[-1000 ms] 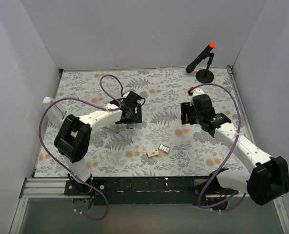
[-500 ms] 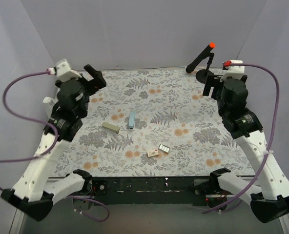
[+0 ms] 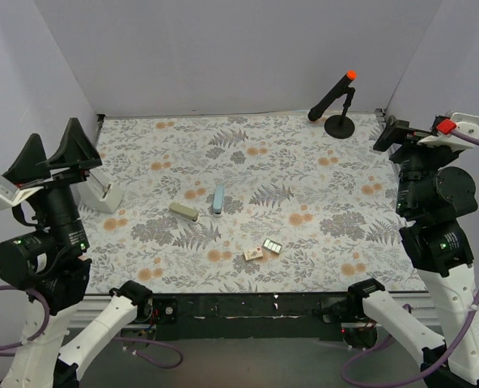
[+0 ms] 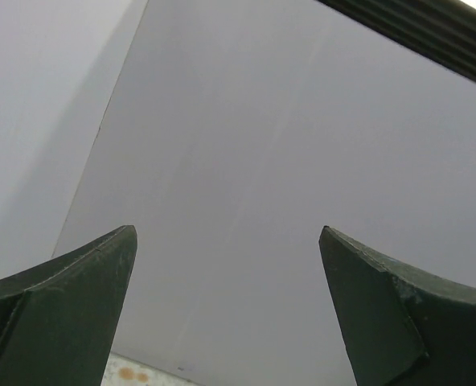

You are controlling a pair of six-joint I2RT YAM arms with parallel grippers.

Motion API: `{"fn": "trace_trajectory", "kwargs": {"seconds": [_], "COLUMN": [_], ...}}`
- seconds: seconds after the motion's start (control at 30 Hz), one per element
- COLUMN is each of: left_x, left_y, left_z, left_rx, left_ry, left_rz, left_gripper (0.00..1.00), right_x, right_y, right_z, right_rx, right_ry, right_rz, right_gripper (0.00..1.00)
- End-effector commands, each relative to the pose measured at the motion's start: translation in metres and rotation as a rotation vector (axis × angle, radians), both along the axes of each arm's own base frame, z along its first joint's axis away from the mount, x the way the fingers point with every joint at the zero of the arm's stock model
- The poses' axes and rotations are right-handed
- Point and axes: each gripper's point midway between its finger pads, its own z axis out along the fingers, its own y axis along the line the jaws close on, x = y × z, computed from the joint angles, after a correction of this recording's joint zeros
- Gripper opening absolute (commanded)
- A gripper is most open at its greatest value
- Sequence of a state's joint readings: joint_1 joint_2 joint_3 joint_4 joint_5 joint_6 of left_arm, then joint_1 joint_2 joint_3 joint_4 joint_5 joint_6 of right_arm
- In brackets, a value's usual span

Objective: Load the staples into the stapler

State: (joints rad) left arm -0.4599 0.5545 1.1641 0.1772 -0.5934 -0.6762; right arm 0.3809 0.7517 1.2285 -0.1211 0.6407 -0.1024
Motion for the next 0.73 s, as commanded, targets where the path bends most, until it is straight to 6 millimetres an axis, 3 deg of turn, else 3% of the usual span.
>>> {"fn": "trace_trajectory", "kwargs": {"seconds": [0.0, 0.2, 0.7], "left_x": [0.037, 0.058, 0.065], "left_y": [-0.012, -0.003, 0.001], "left_z": [-0.035, -0.073, -0.081], "left_rx": [0.084, 0.031, 0.026], "left_ry": [0.147, 0.29, 0.346], "left_rz": [0.05, 0.132, 0.176], "left_gripper": [0.98, 0.98, 0.98], "right_x": [0.006, 0.008, 0.021], "right_y": [-0.001, 0.0, 0.006], "right_z": [-0.001, -0.008, -0.008], "right_rx": [0.0, 0.004, -0.02], "right_ry": [-0.007, 0.006, -0.002], "right_rz": [-0.018, -0.018, -0.012], "right_gripper": [0.91, 0.91, 0.91]}}
